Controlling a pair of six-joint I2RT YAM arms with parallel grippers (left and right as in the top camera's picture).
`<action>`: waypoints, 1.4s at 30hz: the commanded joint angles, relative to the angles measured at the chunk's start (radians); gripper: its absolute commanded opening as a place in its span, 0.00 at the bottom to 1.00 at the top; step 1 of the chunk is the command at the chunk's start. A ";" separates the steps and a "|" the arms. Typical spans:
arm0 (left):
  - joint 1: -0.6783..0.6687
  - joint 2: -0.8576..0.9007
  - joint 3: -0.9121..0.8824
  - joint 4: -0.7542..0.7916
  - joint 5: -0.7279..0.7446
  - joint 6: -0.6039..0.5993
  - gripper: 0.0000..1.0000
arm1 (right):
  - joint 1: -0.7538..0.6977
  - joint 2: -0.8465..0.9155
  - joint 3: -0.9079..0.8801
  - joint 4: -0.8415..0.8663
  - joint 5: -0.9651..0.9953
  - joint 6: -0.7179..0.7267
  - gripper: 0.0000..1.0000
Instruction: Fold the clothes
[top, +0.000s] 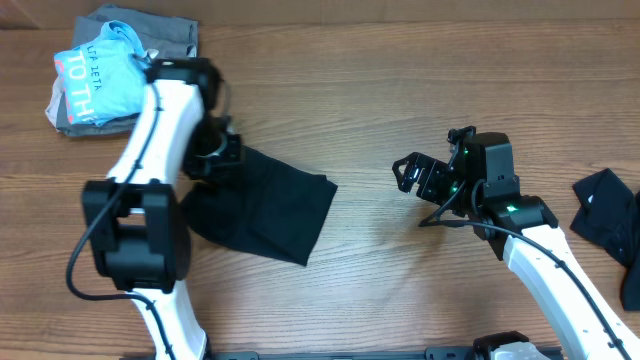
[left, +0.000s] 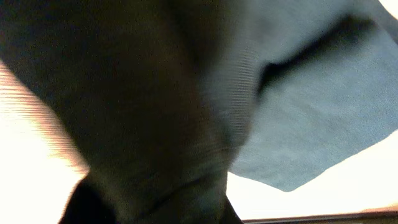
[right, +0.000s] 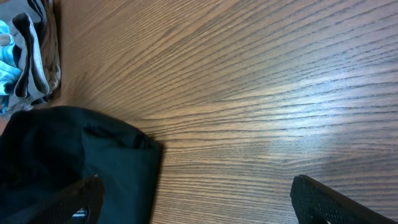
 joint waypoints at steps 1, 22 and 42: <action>-0.102 -0.008 0.021 -0.010 -0.006 -0.041 0.04 | -0.001 -0.002 0.010 0.006 0.011 0.000 1.00; -0.365 -0.008 -0.045 -0.019 0.061 -0.050 0.09 | -0.001 -0.002 0.010 0.002 0.011 0.000 1.00; -0.486 -0.008 -0.086 0.138 0.240 -0.066 0.17 | -0.001 -0.002 0.010 0.005 0.011 0.000 1.00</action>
